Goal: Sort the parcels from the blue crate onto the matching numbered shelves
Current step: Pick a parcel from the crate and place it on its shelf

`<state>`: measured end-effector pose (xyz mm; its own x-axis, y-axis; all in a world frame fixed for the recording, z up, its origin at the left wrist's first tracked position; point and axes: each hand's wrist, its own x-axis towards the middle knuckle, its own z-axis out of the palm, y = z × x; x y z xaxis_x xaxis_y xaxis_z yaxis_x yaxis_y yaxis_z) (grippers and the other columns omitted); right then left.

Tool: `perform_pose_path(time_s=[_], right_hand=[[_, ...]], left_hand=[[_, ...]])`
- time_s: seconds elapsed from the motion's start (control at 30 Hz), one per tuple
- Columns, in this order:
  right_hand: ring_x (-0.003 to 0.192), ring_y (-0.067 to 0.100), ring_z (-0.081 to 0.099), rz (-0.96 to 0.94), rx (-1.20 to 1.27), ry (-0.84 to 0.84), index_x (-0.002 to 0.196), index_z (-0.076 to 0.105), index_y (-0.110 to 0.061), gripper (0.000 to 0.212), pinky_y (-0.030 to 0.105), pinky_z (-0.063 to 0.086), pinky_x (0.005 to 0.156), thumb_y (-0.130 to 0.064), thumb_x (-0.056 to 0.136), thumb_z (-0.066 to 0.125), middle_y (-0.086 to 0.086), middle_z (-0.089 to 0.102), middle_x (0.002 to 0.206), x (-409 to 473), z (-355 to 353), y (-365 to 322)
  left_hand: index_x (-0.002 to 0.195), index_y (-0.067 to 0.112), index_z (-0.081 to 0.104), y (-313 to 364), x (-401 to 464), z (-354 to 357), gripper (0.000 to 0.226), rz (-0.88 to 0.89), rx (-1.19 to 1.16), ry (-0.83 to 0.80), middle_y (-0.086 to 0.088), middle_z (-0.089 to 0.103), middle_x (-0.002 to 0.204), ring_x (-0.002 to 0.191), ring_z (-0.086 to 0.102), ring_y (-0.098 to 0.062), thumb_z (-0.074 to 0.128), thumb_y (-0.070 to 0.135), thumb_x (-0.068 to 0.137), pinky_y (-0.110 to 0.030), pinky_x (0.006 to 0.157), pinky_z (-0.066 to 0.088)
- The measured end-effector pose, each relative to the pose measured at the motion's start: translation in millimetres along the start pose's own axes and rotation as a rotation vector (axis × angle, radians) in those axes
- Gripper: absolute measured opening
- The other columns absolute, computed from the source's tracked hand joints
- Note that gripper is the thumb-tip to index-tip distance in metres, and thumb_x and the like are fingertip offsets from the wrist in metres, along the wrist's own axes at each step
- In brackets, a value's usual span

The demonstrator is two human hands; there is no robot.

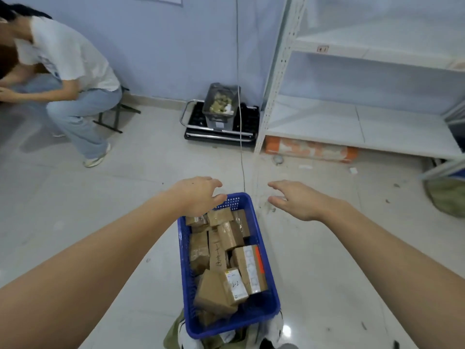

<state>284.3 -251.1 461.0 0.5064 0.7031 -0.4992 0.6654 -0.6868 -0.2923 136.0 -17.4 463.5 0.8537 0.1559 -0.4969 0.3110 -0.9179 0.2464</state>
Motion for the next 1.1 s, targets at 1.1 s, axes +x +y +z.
perform_pose_path(time_s=[1.1], right_hand=[[0.123, 0.023, 0.054, 0.428, 0.715, -0.251, 0.151, 0.035, -0.025, 0.119, 0.042, 0.050, 0.100, -0.062, 0.052, 0.090, 0.000, 0.052, 0.141, 403.3, 522.8, 145.3]], left_hand=[[0.146, 0.020, 0.052, -128.4, 354.4, 556.9, 0.052, -0.714, -1.580, -0.098, -0.009, 0.066, 0.132, 0.114, 0.066, -0.026, 0.047, 0.051, 0.104, -0.042, 0.100, 0.054]])
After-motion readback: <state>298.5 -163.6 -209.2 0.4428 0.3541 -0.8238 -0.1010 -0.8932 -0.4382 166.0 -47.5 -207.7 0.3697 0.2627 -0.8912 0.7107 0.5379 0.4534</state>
